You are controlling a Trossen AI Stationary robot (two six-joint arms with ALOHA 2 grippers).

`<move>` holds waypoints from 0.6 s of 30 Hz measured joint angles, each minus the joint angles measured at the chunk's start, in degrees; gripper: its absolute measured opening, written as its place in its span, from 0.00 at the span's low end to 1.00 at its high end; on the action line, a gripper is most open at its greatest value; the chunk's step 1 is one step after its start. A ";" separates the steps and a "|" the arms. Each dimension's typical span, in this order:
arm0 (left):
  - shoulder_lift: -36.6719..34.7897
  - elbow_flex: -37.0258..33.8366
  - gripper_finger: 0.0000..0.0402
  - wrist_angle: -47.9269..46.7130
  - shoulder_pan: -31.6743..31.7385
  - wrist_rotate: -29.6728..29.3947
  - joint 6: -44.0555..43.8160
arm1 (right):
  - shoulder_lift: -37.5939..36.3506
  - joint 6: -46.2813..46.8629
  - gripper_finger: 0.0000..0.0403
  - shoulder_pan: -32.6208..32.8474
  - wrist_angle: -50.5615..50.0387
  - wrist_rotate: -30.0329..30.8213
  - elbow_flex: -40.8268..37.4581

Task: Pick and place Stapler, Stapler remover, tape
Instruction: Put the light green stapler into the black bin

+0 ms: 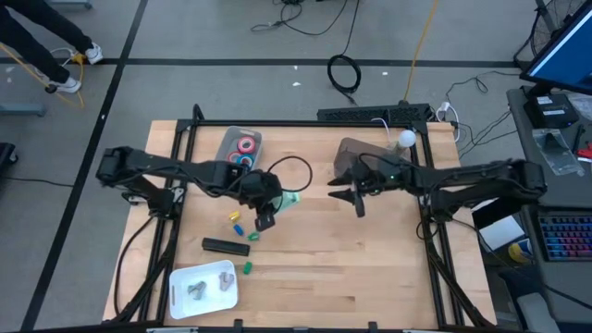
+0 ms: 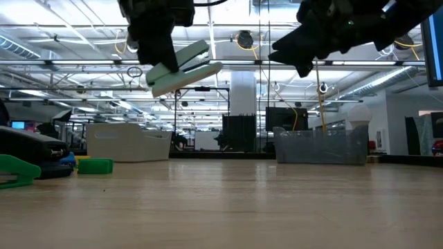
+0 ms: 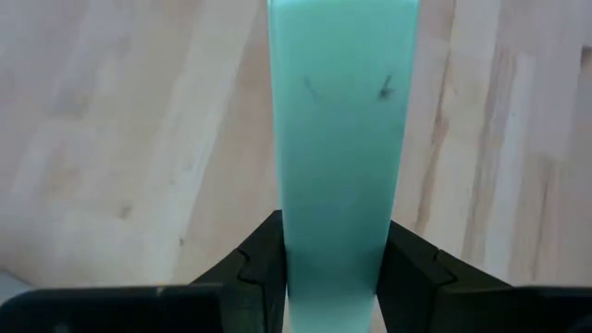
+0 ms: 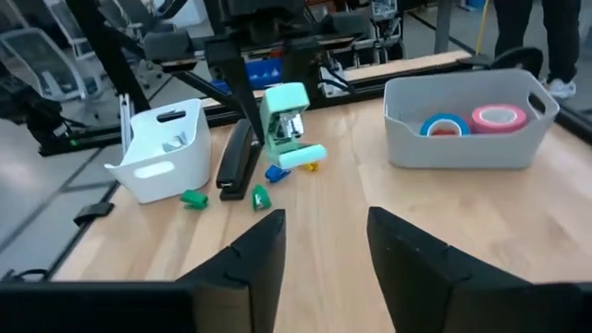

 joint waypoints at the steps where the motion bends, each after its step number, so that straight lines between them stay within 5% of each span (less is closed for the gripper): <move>1: 0.26 0.52 0.30 0.31 0.21 -0.23 0.68 | 0.73 -0.75 0.40 0.00 0.01 -0.13 0.73; 18: 0.31 0.88 0.30 1.44 2.05 -0.29 1.98 | 13.07 -8.60 0.67 0.00 0.01 -1.27 12.26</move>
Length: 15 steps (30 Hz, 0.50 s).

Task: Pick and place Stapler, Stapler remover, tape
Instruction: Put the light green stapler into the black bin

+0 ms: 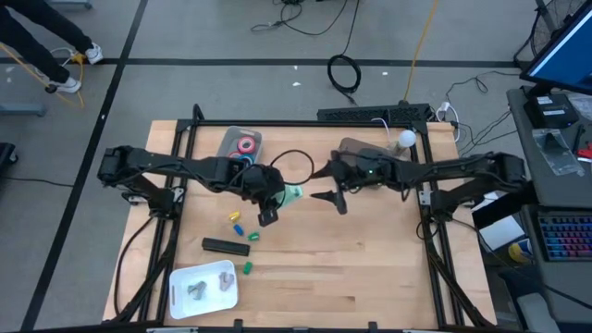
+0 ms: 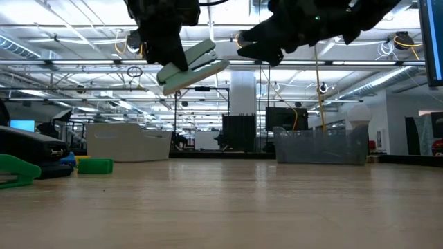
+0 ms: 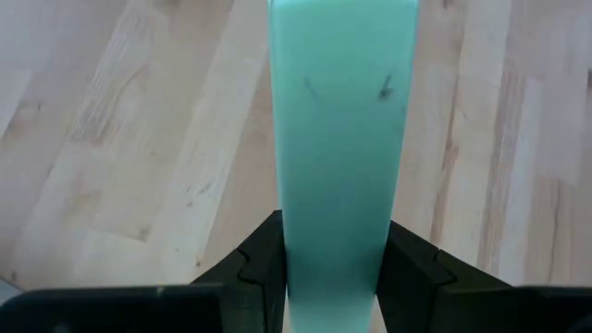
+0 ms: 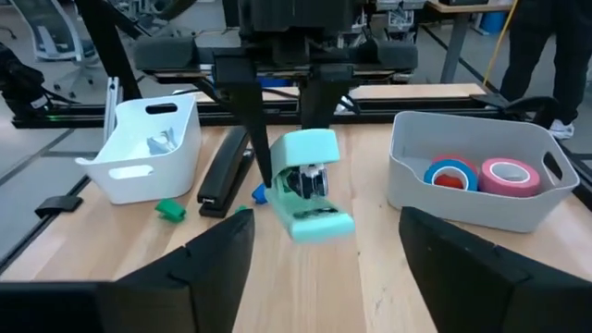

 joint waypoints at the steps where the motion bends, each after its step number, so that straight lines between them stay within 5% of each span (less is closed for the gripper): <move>1: 0.00 0.00 0.30 0.12 0.00 0.00 0.01 | 0.96 -0.42 0.68 0.00 -0.08 -0.02 0.79; 15: 0.00 0.00 0.30 0.14 0.00 0.00 -0.30 | 11.06 -2.97 0.71 -0.11 -4.79 -5.97 12.51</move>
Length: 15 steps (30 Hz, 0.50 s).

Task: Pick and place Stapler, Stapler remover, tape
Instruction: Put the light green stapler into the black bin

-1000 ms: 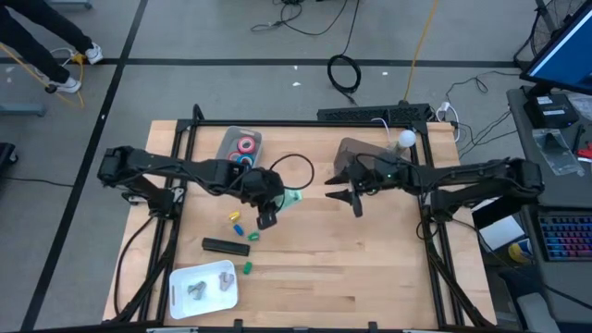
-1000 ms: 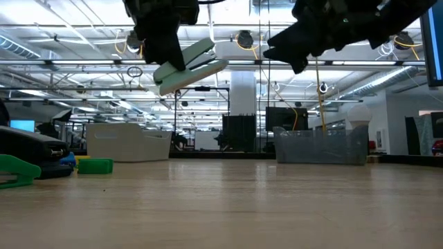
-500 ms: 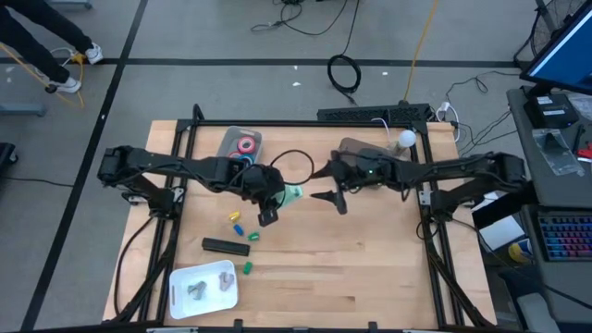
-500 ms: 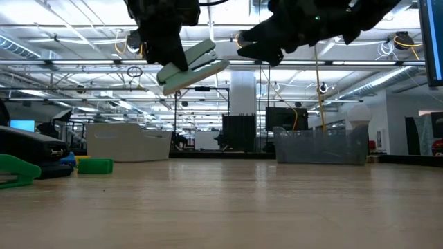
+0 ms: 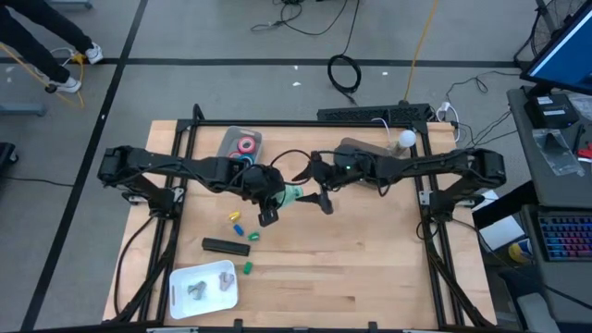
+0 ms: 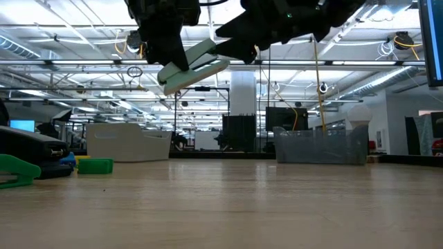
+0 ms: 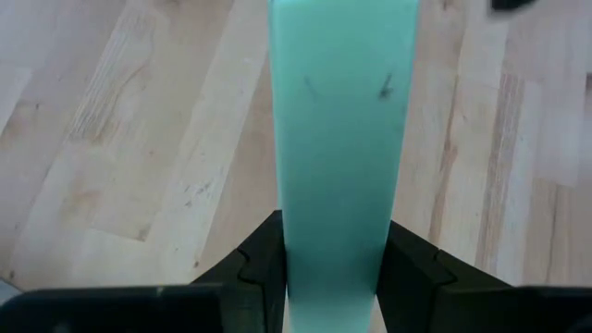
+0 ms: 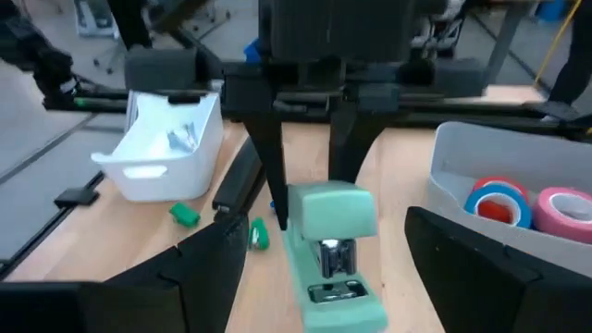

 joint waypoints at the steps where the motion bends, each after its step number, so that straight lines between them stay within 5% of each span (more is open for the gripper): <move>1: 0.00 0.00 0.30 0.01 0.00 0.00 0.03 | 0.50 -0.71 0.71 0.00 -0.97 -0.01 0.86; 15: 0.00 0.00 0.30 0.39 0.00 0.00 0.16 | 5.64 -2.27 0.71 -1.16 -4.96 -3.05 7.19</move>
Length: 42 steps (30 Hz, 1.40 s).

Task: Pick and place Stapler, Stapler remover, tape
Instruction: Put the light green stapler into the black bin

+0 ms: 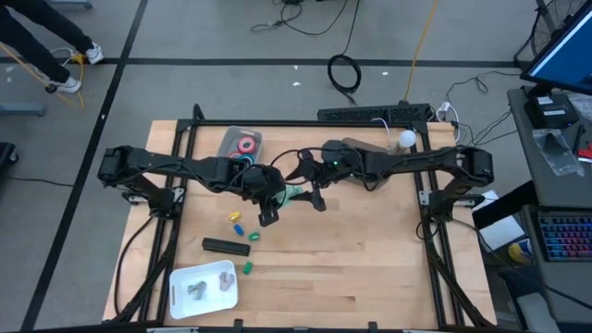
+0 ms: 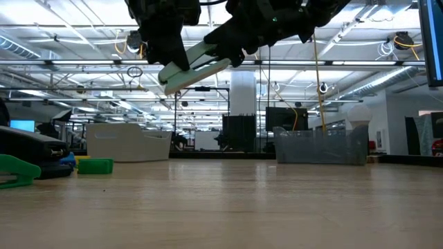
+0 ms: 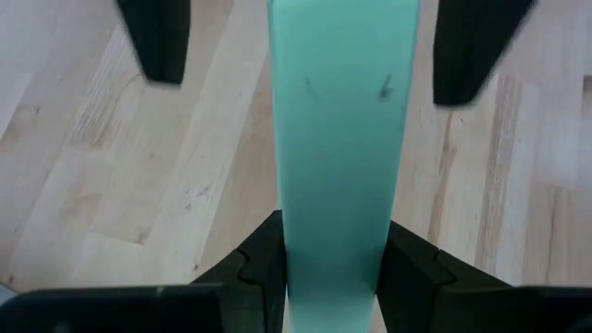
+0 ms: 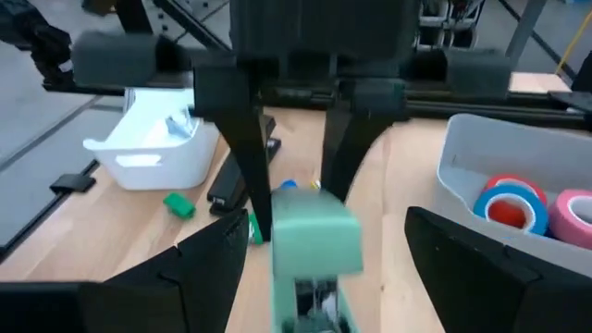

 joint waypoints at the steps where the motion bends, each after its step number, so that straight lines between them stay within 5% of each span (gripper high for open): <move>1: 0.00 0.00 0.30 -0.04 0.00 0.00 -0.01 | 0.48 -0.19 0.71 0.02 0.00 0.00 0.46; 11: -0.02 -0.01 0.30 -0.10 0.00 0.00 0.12 | 0.71 -0.28 0.69 0.02 -1.72 -0.07 0.75; 42: -0.07 -0.02 0.30 -0.01 -0.04 0.09 0.43 | 0.71 0.21 0.29 0.13 -1.50 -3.04 0.75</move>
